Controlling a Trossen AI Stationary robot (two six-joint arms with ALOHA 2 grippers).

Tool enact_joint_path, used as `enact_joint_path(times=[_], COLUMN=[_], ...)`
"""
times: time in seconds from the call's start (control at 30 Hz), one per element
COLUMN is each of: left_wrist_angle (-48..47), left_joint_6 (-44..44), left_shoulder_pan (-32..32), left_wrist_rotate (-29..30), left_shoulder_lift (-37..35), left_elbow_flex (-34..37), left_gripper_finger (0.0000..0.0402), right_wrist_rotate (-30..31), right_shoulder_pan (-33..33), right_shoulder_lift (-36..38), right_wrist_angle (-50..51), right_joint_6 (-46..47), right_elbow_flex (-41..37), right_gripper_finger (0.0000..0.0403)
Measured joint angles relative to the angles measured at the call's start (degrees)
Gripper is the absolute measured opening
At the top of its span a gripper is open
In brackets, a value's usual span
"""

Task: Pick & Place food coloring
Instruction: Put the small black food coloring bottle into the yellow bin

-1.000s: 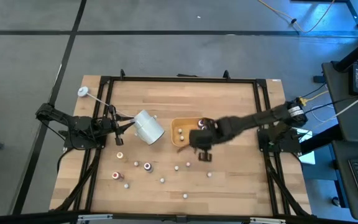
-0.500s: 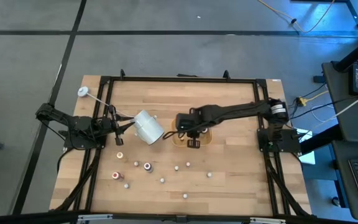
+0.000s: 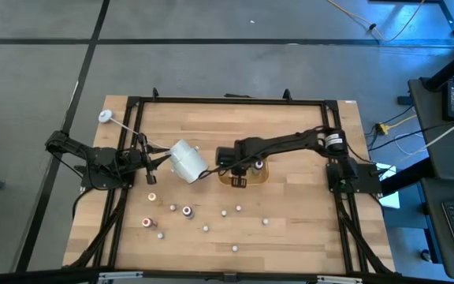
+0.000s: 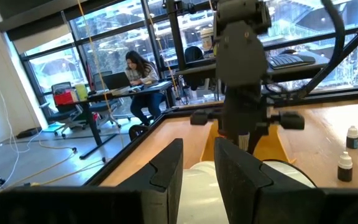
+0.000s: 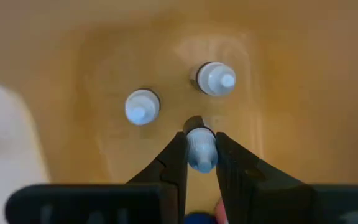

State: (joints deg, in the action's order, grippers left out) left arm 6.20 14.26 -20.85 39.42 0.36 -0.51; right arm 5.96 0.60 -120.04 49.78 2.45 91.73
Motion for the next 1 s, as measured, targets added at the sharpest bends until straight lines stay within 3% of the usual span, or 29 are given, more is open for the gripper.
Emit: enact_joint_path(times=[0.83, 1.0], left_wrist_angle=[0.0, 0.0], left_joint_6=[0.0, 0.0], left_shoulder_pan=[0.0, 0.0], left_wrist_rotate=[0.0, 0.0], left_shoulder_lift=[0.0, 0.0], left_elbow_flex=[0.0, 0.0], left_gripper_finger=[0.0088, 0.0088], right_wrist_rotate=[0.0, -0.1], right_shoulder_pan=[0.0, 0.0], right_shoulder_lift=[-1.3, -1.3], right_wrist_angle=[0.1, 0.3], right_joint_6=[-1.5, -1.2], right_elbow_flex=[0.0, 0.0], right_gripper_finger=[0.0083, 0.0114])
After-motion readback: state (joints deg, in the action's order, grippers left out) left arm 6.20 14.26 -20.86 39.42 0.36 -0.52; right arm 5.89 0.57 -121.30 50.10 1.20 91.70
